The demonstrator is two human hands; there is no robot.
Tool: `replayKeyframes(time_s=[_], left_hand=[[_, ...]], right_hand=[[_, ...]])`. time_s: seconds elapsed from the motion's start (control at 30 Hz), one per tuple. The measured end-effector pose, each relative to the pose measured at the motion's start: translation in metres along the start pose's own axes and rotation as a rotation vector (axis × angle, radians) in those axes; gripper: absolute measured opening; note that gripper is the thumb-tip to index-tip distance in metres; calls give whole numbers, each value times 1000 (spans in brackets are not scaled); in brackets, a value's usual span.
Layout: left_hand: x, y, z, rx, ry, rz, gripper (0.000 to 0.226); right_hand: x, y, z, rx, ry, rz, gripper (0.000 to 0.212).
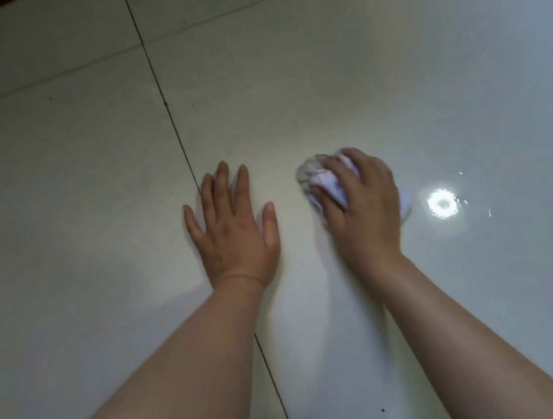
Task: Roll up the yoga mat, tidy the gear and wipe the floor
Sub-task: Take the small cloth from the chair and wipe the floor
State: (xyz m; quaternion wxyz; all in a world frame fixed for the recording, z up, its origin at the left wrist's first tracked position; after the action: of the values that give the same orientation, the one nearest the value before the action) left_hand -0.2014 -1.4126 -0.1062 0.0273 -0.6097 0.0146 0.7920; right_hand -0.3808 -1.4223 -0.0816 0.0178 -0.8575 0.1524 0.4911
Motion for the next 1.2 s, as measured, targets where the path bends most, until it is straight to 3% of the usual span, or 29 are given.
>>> replayKeyframes(time_s=[0.13,0.27,0.43,0.53,0.73,1.0,1.13,1.2], left_hand=[[0,2,-1,-5,6,-20,63],[0,2,0,1,13,-2,62],[2,2,-2,4,11,-6,64],[0,2,0,11,12,8,64],[1,1,0,20,-1,1,64],[-2,0,4,12,-1,0,56],[-5,-8,57,339,36,-63,49],[3,-26,87,352,-40,-107,48]], right_hand=[[-1,45,10,218,25,110,37],[24,80,-35,18,-6,69,36],[26,40,-47,-226,44,-55,33],[4,-7,-10,-124,42,-44,33],[-51,-17,84,304,-4,140,32],[-56,-98,81,95,-1,16,33],[-54,-96,77,92,-37,-19,35],[-55,-95,80,103,-28,-20,34]])
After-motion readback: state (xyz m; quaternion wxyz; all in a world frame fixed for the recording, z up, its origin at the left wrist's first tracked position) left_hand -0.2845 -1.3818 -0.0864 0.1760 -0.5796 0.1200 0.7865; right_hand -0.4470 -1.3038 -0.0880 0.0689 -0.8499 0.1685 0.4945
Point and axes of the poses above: each hand's wrist, its own y-axis towards the middle knuckle, its own x-axis out of the palm, z = x × y, the point moved 9 cm from there along y, towards the middle knuckle, and after that the axes turned 12 degrees about x, right-handed, at the moved point
